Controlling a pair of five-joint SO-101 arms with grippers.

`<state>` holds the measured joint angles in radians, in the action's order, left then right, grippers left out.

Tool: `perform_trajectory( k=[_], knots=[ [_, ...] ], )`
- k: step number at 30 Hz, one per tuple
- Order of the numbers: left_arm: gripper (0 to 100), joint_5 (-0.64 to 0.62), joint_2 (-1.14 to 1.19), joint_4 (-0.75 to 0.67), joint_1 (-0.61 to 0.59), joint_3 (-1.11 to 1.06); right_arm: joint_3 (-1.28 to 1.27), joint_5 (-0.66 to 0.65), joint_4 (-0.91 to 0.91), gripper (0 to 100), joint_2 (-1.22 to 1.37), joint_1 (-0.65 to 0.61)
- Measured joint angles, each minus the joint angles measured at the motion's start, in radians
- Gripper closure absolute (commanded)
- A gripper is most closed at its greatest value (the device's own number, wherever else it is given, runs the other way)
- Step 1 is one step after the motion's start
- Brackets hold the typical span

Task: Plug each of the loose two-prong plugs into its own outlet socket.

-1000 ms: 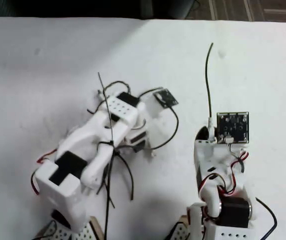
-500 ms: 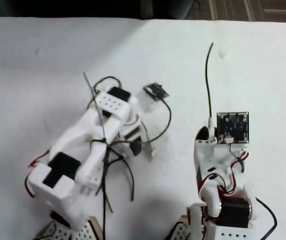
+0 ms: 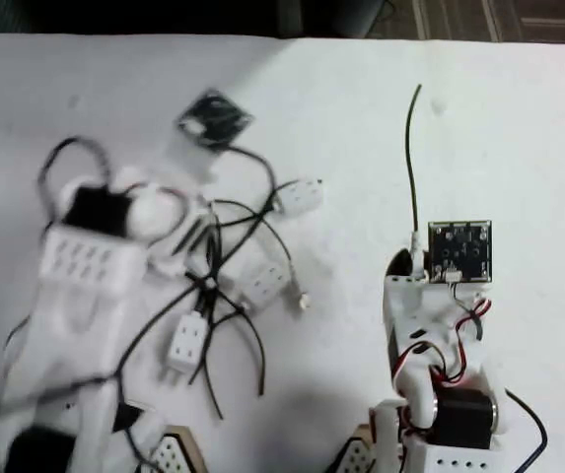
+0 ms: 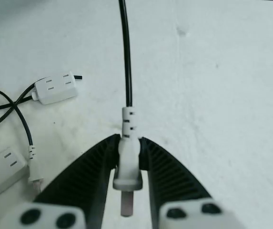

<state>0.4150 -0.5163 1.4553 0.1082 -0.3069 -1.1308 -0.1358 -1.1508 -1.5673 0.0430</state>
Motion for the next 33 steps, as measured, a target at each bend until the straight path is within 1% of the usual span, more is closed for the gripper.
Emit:
perform_trajectory(
  k=[1,4,10,13,18,22,26,30,33],
  knots=[
    [98,0.0,-0.051,0.0,-0.021,-0.031,0.0,0.0,0.0,98.1,0.0,-0.009],
    [98,-0.006,-0.183,0.0,-0.092,-0.13,0.0,0.0,0.0,98.1,0.0,-0.074],
    [98,-0.006,-0.41,-0.005,-0.249,-0.321,-0.014,0.0,0.041,98.1,-0.006,-0.258],
    [98,-0.018,-0.517,-0.057,-0.316,-0.433,-0.06,0.0,0.109,98.1,0.002,-0.356],
    [98,-0.089,-0.651,-0.184,-0.417,-0.646,-0.207,0.0,0.307,98.1,0.002,-0.517],
    [98,-0.106,-0.706,-0.249,-0.434,-0.77,-0.293,0.0,0.456,98.1,0.002,-0.595],
    [98,-0.106,-0.718,-0.272,-0.434,-0.83,-0.302,0.0,0.543,98.1,0.002,-0.628],
    [98,-0.106,-0.718,-0.299,-0.434,-0.841,-0.302,0.0,0.563,98.1,0.002,-0.647],
    [97,-0.106,-0.718,-0.344,-0.408,-0.841,-0.302,0.0,0.549,98.1,0.002,-0.71]
  ],
)
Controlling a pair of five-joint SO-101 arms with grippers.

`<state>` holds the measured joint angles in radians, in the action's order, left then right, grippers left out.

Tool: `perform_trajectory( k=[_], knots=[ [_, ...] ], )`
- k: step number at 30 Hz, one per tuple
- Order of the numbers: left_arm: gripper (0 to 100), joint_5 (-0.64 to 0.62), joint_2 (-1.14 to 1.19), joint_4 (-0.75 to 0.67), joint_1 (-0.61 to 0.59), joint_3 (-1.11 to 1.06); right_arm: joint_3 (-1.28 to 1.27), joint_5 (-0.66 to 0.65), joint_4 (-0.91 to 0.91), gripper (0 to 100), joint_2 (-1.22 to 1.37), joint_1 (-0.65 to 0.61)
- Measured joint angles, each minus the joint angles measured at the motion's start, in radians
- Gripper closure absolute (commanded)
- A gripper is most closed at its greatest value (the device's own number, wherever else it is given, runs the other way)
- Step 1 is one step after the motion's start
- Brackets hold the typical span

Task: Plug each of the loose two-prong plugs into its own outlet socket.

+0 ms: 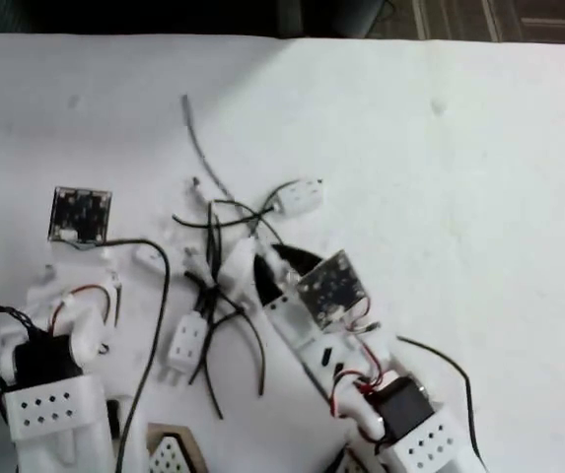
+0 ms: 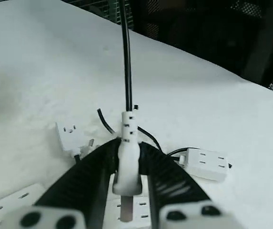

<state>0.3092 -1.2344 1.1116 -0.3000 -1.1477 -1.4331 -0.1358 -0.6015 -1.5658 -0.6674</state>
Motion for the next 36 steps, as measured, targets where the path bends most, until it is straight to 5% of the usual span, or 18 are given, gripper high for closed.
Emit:
perform_trajectory(
  k=[9,24,36],
  knots=[
    [93,0.0,0.0,-0.02,0.222,0.015,0.089,0.064,-0.172,98.1,0.002,-0.158],
    [92,-0.012,-0.006,0.117,0.569,0.161,0.091,0.072,-0.178,98.1,0.002,-0.19],
    [93,-0.087,-0.018,0.123,0.7,0.192,0.091,0.072,-0.199,98.1,0.002,-0.193]
  ],
)
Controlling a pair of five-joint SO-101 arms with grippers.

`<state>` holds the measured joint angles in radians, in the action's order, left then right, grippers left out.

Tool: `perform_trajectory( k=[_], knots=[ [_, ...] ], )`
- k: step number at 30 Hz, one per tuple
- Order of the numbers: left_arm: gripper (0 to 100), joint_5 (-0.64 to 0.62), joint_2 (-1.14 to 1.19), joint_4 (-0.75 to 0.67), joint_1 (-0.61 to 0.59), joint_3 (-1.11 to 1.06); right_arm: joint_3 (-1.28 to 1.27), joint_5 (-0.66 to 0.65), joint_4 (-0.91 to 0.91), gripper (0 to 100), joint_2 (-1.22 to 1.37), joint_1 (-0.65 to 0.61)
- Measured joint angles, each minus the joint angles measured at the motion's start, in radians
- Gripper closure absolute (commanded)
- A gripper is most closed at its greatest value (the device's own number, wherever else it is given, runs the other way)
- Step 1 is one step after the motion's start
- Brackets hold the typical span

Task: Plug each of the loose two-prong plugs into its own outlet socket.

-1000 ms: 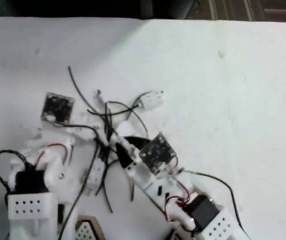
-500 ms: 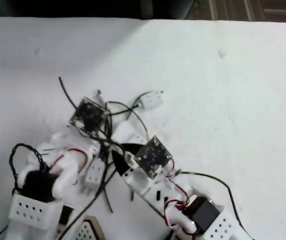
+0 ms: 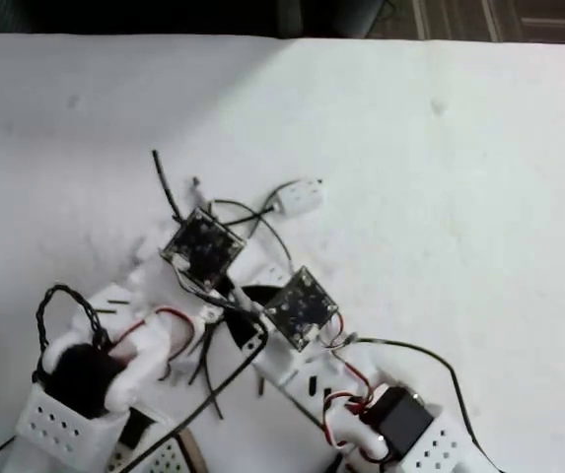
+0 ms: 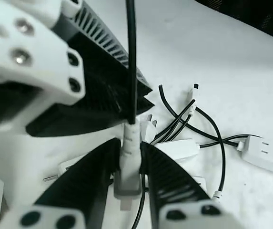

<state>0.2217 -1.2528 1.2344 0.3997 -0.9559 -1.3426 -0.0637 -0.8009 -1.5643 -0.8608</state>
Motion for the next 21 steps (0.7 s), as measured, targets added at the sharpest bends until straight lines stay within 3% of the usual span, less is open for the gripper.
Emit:
perform_trajectory(
  k=[6,10,21],
  knots=[
    [93,-0.012,0.011,0.0,-0.072,0.031,0.0,0.003,0.0,98.1,-0.002,-0.008],
    [93,-0.083,0.011,0.0,-0.083,0.052,0.026,0.078,0.0,98.1,-0.002,-0.003],
    [93,-0.095,-0.038,0.035,0.028,0.054,0.046,0.112,0.0,98.1,-0.002,-0.002]
  ],
)
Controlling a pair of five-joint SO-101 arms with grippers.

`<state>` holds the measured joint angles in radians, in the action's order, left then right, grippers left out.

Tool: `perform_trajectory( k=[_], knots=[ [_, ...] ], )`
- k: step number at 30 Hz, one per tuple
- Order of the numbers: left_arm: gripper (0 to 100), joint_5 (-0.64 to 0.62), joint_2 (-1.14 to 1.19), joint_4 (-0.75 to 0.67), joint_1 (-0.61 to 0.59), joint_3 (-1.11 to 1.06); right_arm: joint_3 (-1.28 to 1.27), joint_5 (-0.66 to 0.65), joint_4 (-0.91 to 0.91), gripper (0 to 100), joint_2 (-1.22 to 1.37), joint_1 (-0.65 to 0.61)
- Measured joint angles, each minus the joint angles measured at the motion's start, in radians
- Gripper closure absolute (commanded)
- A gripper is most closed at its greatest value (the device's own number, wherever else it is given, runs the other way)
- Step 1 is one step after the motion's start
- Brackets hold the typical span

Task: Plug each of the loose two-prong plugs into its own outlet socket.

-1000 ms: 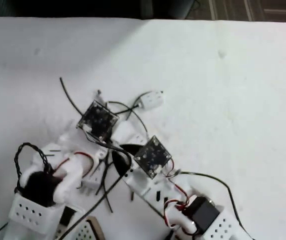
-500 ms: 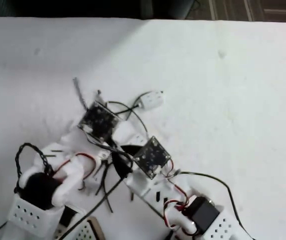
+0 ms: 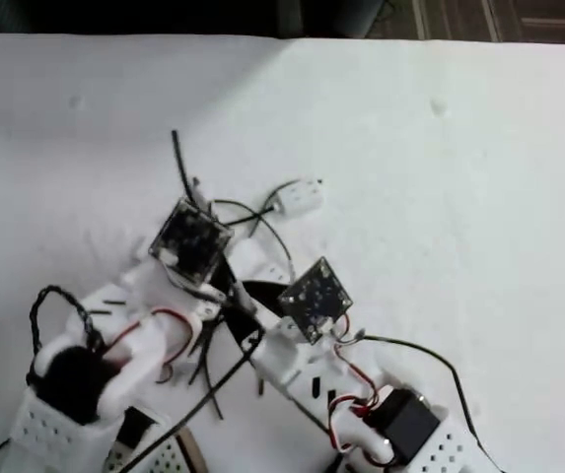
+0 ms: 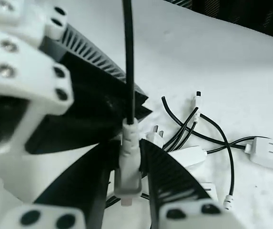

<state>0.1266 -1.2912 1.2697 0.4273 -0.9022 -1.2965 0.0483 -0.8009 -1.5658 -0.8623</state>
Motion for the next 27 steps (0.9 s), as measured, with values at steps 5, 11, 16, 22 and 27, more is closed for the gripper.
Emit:
perform_trajectory(
  k=[5,11,16,22,27],
  knots=[
    [92,0.0,-0.167,0.035,0.061,0.0,0.002,0.002,0.002,98.1,-0.012,0.0],
    [92,0.029,-0.342,0.037,0.078,-0.071,0.0,0.002,0.002,98.1,0.0,-0.003],
    [92,0.038,-0.359,0.037,0.075,-0.086,0.0,0.002,0.002,98.1,0.0,-0.002],
    [92,0.038,-0.359,0.032,-0.043,-0.087,0.0,0.002,0.002,98.1,0.0,-0.02],
    [92,0.038,-0.359,0.031,-0.06,-0.087,0.0,0.002,0.002,98.1,0.0,-0.091]
  ],
)
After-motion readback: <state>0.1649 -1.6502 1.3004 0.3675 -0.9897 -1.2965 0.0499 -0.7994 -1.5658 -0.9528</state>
